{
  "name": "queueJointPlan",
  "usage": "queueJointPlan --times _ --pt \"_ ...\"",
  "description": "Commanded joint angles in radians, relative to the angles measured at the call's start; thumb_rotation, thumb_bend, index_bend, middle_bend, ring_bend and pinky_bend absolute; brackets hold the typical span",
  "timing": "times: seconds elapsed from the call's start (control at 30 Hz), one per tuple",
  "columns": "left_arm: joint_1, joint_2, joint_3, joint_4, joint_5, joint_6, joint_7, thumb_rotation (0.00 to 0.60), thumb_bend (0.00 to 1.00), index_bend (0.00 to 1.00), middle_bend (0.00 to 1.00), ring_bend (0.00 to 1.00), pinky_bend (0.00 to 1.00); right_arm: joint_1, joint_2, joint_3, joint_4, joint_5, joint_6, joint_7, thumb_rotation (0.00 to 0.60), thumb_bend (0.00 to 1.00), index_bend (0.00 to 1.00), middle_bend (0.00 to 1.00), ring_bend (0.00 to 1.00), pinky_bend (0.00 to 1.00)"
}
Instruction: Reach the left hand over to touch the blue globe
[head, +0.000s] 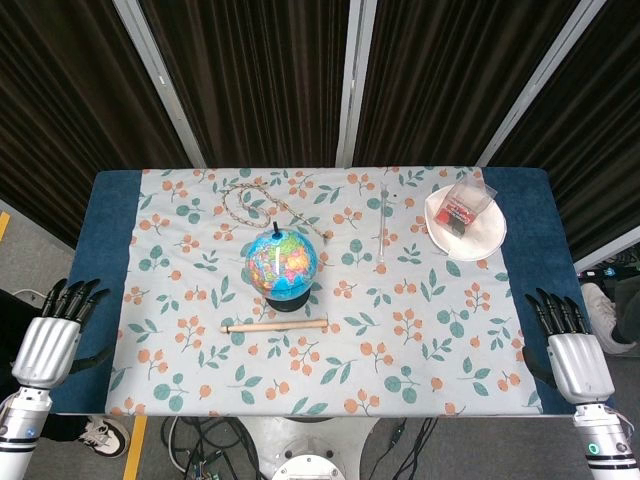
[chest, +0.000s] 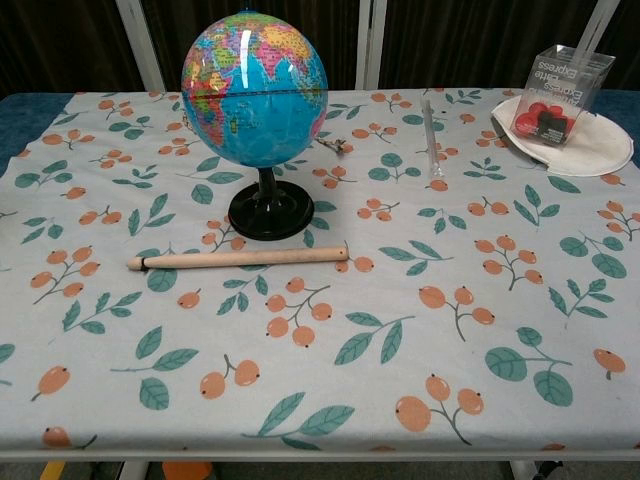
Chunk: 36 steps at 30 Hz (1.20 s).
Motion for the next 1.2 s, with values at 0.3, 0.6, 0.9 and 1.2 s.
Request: queueJointPlan --times 0.3,0.6,0.9,1.2 --pt "-0.008 0.005 -0.004 -0.012 0.008 -0.001 0.006 0.6 0.13 0.17 0.09 0.07 0.05 0.002 0.0 0.0 -0.002 0.005 -0.006 -0.005 0.6 0.34 0.0 0.0 0.0 0.0" --pt "-0.072 0.016 -0.037 -0.073 0.07 -0.016 0.047 0.6 0.13 0.17 0.09 0.07 0.05 0.001 0.001 -0.009 0.01 0.005 -0.016 0.0 0.6 0.34 0.0 0.0 0.0 0.0" --pt "-0.221 -0.009 -0.104 -0.142 0.12 -0.117 -0.007 0.6 0.13 0.17 0.09 0.06 0.05 0.002 -0.003 -0.008 0.025 0.011 -0.023 0.014 0.6 0.34 0.0 0.0 0.0 0.0" --pt "-0.337 -0.061 -0.13 -0.195 0.159 -0.209 0.04 0.6 0.13 0.17 0.09 0.06 0.05 0.003 -0.01 -0.007 0.042 0.017 -0.027 0.028 0.6 0.34 0.0 0.0 0.0 0.0"
